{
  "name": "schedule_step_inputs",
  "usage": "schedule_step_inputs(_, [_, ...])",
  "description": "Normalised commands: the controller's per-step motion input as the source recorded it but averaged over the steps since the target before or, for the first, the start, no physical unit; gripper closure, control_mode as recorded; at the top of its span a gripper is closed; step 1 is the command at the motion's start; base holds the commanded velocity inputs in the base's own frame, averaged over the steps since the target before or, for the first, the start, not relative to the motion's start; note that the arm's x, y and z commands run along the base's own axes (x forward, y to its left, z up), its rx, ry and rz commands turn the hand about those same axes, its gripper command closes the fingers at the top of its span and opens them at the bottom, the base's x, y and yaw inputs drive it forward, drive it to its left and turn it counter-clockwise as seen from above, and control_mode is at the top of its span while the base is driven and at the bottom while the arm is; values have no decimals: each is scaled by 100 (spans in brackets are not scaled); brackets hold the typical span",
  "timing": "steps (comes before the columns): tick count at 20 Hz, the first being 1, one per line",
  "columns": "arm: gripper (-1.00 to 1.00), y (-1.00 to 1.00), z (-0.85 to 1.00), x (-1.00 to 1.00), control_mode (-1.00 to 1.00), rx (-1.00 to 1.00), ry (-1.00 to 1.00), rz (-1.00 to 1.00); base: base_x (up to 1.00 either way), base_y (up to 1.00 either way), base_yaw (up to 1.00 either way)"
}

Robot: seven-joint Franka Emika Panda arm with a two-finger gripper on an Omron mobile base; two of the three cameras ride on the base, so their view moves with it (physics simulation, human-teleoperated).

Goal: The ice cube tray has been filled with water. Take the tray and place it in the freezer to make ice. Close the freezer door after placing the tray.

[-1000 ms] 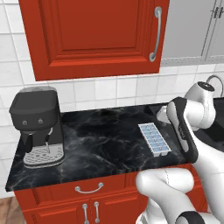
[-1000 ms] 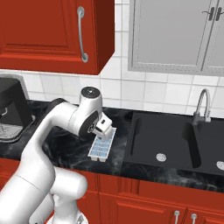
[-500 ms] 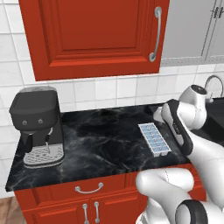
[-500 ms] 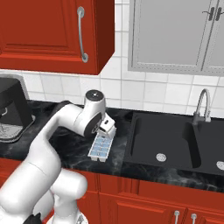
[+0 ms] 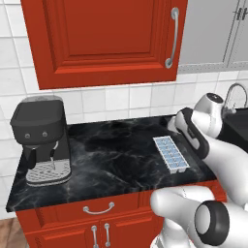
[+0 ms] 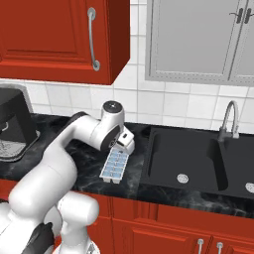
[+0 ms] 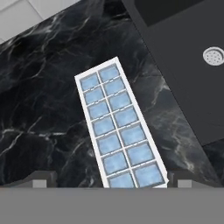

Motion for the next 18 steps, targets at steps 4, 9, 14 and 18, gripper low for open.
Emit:
schedule_step_inputs(4, [-100, 0, -17, 33, -100, 0, 0, 0, 0, 0, 0])
schedule_step_inputs(9, [-100, 0, -26, 30, -100, 0, 0, 0, 0, 0, 0])
schedule_step_inputs(14, [-100, -3, -23, 25, -100, 0, 0, -1, 0, 0, 0])
schedule_step_inputs(18, [-100, -5, -14, 26, -100, 0, 0, -4, 0, 0, 0])
